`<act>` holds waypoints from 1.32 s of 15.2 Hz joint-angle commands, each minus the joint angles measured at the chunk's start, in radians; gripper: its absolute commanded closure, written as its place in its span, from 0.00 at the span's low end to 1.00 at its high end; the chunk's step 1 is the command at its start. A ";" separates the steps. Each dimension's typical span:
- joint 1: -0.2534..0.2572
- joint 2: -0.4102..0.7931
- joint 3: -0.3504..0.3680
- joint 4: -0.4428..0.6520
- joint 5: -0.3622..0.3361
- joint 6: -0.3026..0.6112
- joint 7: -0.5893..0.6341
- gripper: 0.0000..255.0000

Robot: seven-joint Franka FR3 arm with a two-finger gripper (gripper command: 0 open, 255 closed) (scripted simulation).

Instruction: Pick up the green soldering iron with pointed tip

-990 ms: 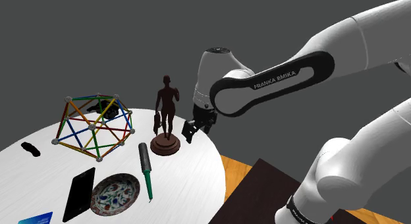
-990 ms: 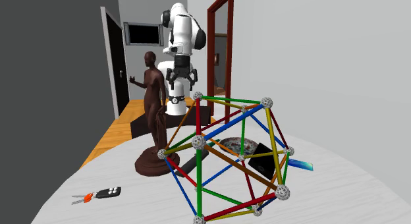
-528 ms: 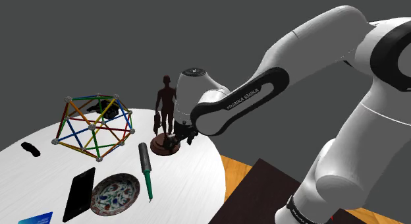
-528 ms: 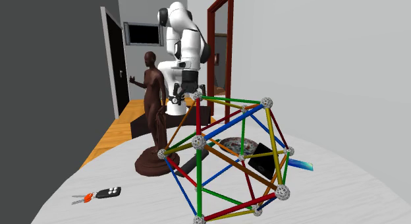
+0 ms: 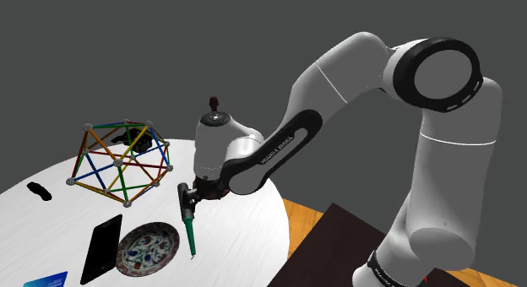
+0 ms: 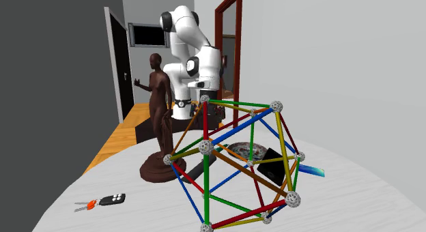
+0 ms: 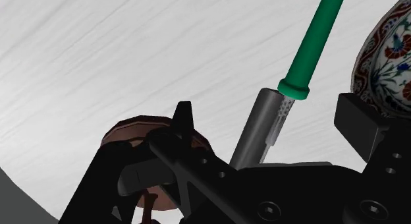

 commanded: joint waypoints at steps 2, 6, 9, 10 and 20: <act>0.057 0.125 -0.038 0.104 -0.079 0.016 0.086 0.00; 0.112 0.245 -0.079 0.212 -0.130 0.028 0.144 0.00; 0.125 0.277 -0.096 0.219 -0.150 0.053 0.161 0.00; 0.129 0.289 -0.102 0.222 -0.156 0.062 0.167 0.00; 0.140 0.321 -0.116 0.237 -0.171 0.079 0.180 1.00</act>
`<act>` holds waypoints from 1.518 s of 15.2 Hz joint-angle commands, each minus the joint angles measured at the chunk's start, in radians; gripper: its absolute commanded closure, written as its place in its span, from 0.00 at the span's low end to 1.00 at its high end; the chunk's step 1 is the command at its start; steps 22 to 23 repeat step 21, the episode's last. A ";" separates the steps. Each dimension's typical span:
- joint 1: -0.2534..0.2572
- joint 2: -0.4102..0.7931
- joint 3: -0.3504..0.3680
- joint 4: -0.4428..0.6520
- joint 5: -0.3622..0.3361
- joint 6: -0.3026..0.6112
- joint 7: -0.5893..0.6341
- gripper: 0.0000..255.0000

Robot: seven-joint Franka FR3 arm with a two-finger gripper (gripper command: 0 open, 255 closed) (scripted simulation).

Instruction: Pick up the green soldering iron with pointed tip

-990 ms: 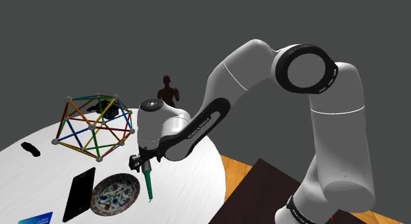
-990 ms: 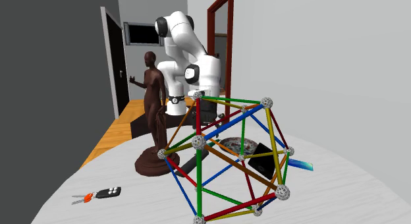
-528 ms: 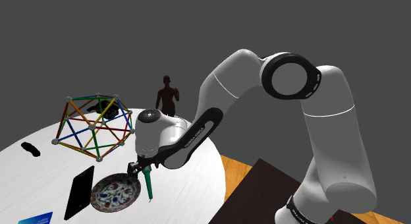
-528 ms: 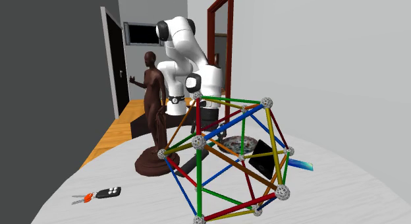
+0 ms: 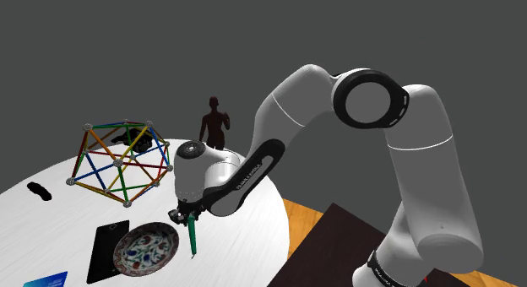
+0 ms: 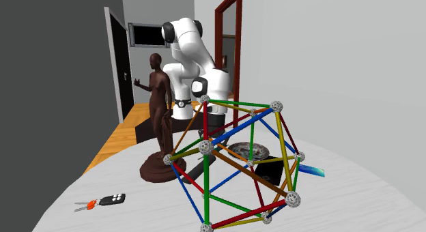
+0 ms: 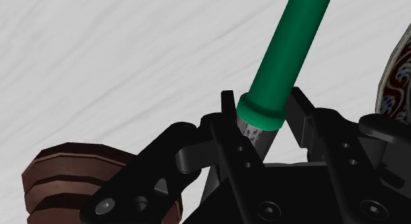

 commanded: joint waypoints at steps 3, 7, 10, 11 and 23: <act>0.000 0.002 0.004 -0.009 0.001 0.032 -0.002 1.00; -0.009 -0.025 0.020 -0.012 0.017 0.009 -0.015 1.00; -0.021 -0.058 0.036 -0.020 0.036 -0.016 -0.032 1.00; -0.025 -0.068 0.042 -0.022 0.043 -0.025 -0.038 1.00; -0.055 -0.153 0.083 -0.031 0.101 -0.096 -0.087 1.00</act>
